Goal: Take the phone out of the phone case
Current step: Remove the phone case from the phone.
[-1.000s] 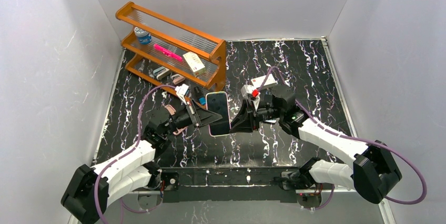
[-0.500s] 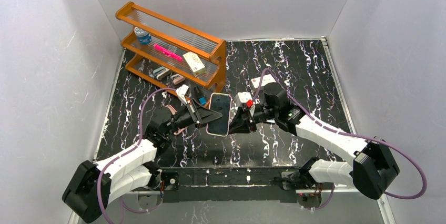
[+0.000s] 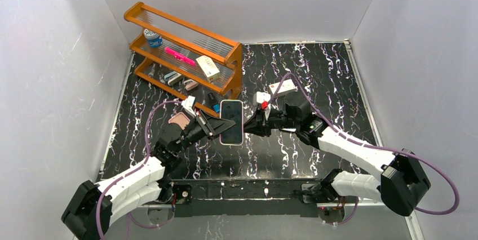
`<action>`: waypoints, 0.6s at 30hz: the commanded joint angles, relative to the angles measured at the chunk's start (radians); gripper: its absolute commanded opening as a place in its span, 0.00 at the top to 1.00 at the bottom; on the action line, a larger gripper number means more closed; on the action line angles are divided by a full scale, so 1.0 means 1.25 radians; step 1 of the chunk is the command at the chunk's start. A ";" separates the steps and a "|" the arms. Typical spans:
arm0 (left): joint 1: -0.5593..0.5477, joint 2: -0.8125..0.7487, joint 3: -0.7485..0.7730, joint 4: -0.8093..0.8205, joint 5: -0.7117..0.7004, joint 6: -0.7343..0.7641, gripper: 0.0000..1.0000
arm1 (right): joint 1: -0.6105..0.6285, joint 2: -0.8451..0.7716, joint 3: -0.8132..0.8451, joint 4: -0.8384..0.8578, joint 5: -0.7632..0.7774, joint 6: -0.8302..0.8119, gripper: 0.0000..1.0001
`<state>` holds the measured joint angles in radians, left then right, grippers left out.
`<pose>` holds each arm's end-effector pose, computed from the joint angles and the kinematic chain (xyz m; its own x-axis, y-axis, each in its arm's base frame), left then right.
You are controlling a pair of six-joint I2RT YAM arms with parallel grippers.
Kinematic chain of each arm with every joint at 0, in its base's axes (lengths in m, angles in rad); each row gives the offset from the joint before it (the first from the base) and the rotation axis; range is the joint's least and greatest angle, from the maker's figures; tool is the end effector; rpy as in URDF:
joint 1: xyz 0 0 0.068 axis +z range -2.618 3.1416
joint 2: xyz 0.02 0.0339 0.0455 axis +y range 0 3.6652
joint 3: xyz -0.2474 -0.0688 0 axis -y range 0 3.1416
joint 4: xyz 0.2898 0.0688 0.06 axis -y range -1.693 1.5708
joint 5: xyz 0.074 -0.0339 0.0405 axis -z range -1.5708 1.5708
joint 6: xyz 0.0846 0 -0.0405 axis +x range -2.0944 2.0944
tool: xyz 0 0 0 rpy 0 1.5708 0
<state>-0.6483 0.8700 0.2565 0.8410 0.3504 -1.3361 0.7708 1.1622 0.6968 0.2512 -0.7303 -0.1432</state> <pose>0.2068 -0.1931 0.2194 -0.7691 -0.5634 -0.3019 0.3687 -0.0053 -0.9295 0.2057 0.2784 0.2350 -0.0101 -0.1580 -0.9874 -0.9983 0.0583 0.0009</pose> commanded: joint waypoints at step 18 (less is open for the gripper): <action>-0.006 -0.068 -0.065 0.060 -0.346 -0.046 1.00 | 0.059 -0.100 -0.324 0.571 0.395 0.912 0.32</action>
<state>-0.6548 0.7891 0.1703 0.8268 -0.0273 -1.3674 0.8116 1.0355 0.3038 0.7338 -0.3897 0.7456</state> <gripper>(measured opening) 0.145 0.671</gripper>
